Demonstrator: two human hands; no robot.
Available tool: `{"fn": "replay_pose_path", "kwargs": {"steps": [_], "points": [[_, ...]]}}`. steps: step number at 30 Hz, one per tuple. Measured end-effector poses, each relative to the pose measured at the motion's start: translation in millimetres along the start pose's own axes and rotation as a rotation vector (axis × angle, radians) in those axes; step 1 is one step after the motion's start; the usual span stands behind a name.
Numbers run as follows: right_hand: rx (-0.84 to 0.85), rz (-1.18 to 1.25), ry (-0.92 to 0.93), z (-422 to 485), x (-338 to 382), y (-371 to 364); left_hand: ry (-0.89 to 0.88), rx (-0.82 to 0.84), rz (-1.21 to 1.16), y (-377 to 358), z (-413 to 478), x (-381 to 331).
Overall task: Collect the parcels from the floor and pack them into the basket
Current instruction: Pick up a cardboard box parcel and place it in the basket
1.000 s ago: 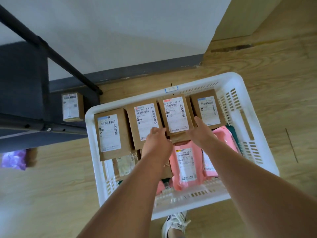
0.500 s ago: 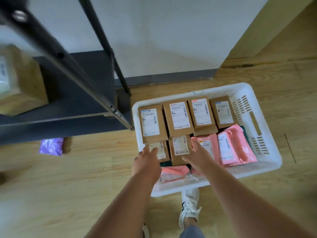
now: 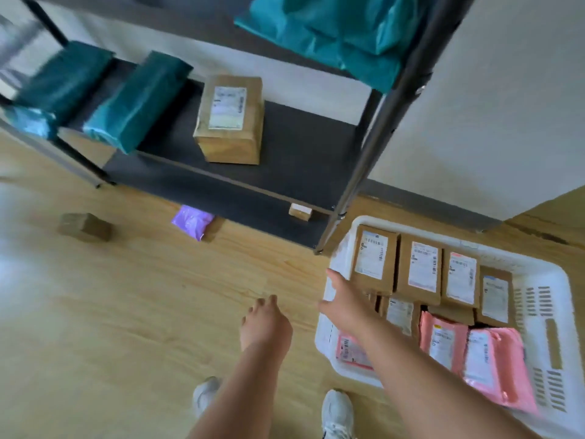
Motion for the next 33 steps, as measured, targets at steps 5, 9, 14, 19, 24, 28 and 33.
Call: {"fn": "replay_pose_path", "kwargs": {"steps": [5, 9, 14, 19, 24, 28, 33], "points": [[0.075, -0.136, 0.028, 5.4, 70.6, -72.1, 0.089, -0.041, -0.119, 48.2, 12.4, 97.2], [0.100, -0.201, 0.037, 13.8, 133.9, -141.3, 0.133, -0.059, -0.164, 90.2, 23.5, 181.0], [0.164, -0.306, 0.076, 8.2, 213.6, -234.1, 0.193, -0.092, -0.288, 143.8, 32.8, 289.1], [0.201, -0.351, 0.142, 10.5, 314.4, -318.0, 0.277, -0.154, -0.387, 204.8, 48.2, 411.5], [0.211, -0.361, 0.157, 28.6, 376.5, -352.9, 0.315, -0.150, -0.427, 237.5, 63.4, 468.1], [0.221, -0.353, 0.136, 55.1, 414.1, -374.1, 0.290, -0.159, -0.419, 265.1, 91.7, 495.6], [0.252, -0.304, 0.071, 110.0, 465.5, -404.8, 0.295, -0.166, -0.470, 311.8, 169.2, 522.2]]}}
Point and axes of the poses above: each hand's wrist, its own z-axis towards the middle knuckle, its own y-axis out of the back of the hand, x = y × z, the point moved 2 cm from there along z, towards the middle knuckle, and after that the axes turned 5 degrees about -z, right-handed, at the moved point
